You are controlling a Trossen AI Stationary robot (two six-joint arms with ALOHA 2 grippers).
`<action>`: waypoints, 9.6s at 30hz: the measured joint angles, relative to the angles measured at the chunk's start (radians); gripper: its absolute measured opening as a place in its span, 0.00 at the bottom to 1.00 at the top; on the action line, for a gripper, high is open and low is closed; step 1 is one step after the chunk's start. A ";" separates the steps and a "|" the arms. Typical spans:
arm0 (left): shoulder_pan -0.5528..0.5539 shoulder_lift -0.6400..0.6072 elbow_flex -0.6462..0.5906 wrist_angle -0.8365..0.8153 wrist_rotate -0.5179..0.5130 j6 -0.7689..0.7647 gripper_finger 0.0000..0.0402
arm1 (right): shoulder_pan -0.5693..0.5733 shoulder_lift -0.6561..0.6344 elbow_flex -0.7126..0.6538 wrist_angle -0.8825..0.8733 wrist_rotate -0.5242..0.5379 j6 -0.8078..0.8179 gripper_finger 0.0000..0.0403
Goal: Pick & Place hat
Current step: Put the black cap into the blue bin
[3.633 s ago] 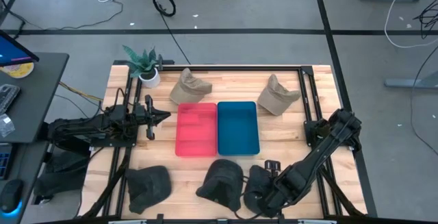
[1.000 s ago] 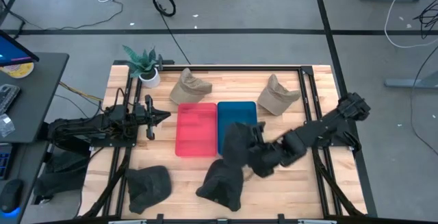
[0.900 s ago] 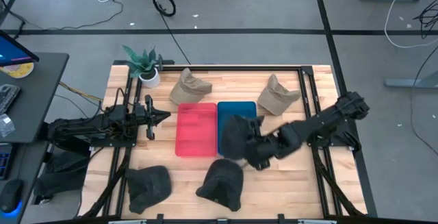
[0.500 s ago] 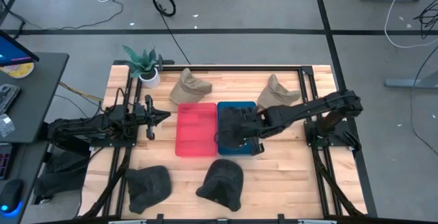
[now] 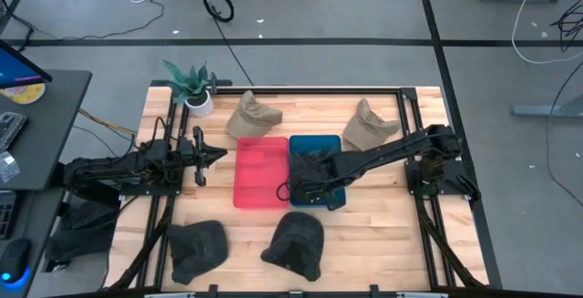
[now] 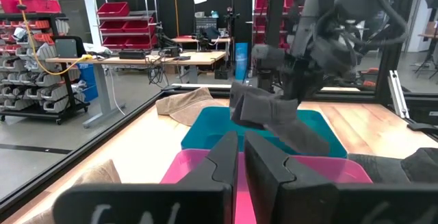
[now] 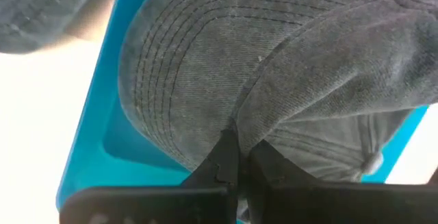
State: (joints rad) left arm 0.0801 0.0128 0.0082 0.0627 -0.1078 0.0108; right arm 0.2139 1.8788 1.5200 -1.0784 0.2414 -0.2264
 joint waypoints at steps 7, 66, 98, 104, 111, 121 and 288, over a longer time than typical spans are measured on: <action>0.000 0.000 0.000 0.000 0.000 0.000 0.07 | -0.014 0.059 0.000 0.002 -0.059 -0.004 0.01; 0.000 0.000 0.000 0.000 0.000 0.000 0.07 | -0.053 0.122 0.174 -0.013 -0.255 0.459 0.39; 0.000 0.000 0.000 0.000 0.000 0.000 0.07 | 0.281 0.125 0.174 0.335 -0.363 0.716 0.39; 0.000 0.000 0.000 0.000 0.000 0.000 0.07 | 0.285 0.128 0.174 0.333 -0.233 0.716 0.39; 0.000 0.000 0.000 0.000 0.000 0.000 0.07 | 0.285 0.128 0.169 0.335 -0.182 0.719 0.39; 0.000 0.000 0.000 0.000 0.000 0.000 0.07 | 0.285 0.160 0.146 0.340 -0.173 0.718 0.39; 0.000 0.000 0.000 -0.014 0.000 0.000 0.07 | -0.356 -0.364 -0.573 0.664 -0.335 0.195 0.35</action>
State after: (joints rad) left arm 0.0803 0.0132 0.0082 0.0483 -0.1078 0.0109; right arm -0.1426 1.5146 0.9465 -0.4144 -0.0940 -0.0314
